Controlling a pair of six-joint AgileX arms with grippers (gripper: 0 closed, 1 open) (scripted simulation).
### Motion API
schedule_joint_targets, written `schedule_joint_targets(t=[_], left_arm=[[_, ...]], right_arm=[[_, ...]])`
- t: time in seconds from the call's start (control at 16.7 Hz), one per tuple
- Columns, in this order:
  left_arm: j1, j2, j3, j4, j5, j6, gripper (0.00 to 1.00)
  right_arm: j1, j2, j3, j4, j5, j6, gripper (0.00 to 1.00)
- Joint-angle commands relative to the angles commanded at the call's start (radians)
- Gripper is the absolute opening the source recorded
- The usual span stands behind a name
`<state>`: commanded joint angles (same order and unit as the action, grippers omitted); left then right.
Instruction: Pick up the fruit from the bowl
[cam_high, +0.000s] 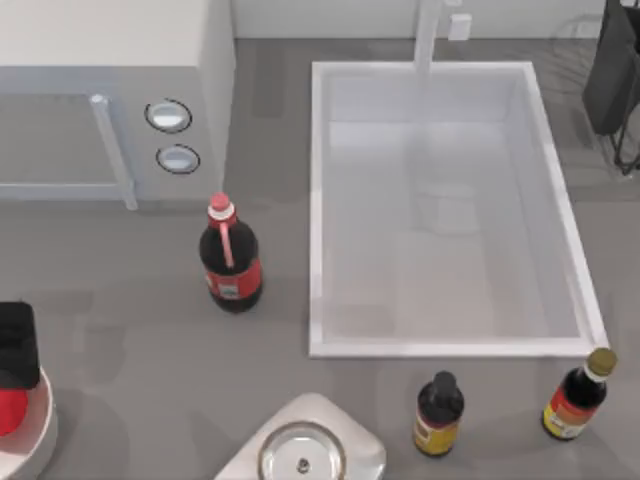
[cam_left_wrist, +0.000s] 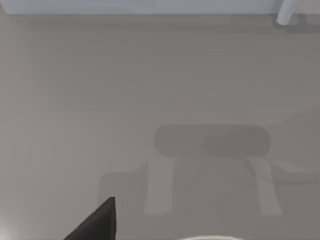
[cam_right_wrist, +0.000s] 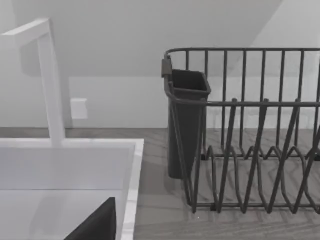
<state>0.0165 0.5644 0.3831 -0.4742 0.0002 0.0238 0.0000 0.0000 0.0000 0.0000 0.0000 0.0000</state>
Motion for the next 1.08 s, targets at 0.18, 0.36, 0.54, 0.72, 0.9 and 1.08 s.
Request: schedule_joint_targets(t=[0.18, 0.36, 0.54, 0.72, 0.9, 1.08], left_arm=[[0.007, 0.273, 0.165, -0.208, 0.0, 0.01, 1.0], [0.013, 0.517, 0.314, -0.393, 0.0, 0.019, 1.0], [0.018, 0.696, 0.426, -0.536, 0.0, 0.026, 1.0], [0.021, 0.783, 0.487, -0.61, 0.0, 0.03, 1.0], [0.021, 0.792, 0.493, -0.617, 0.0, 0.031, 1.0], [0.017, 0.79, 0.488, -0.612, 0.0, 0.03, 1.0]], right_arm=[[0.0, 0.0, 0.0, 0.0, 0.0, 0.0, 1.0], [0.0, 0.0, 0.0, 0.0, 0.0, 0.0, 1.0], [0.0, 0.0, 0.0, 0.0, 0.0, 0.0, 1.0], [0.0, 0.0, 0.0, 0.0, 0.0, 0.0, 1.0], [0.0, 0.0, 0.0, 0.0, 0.0, 0.0, 1.0], [0.0, 0.0, 0.0, 0.0, 0.0, 0.0, 1.0]])
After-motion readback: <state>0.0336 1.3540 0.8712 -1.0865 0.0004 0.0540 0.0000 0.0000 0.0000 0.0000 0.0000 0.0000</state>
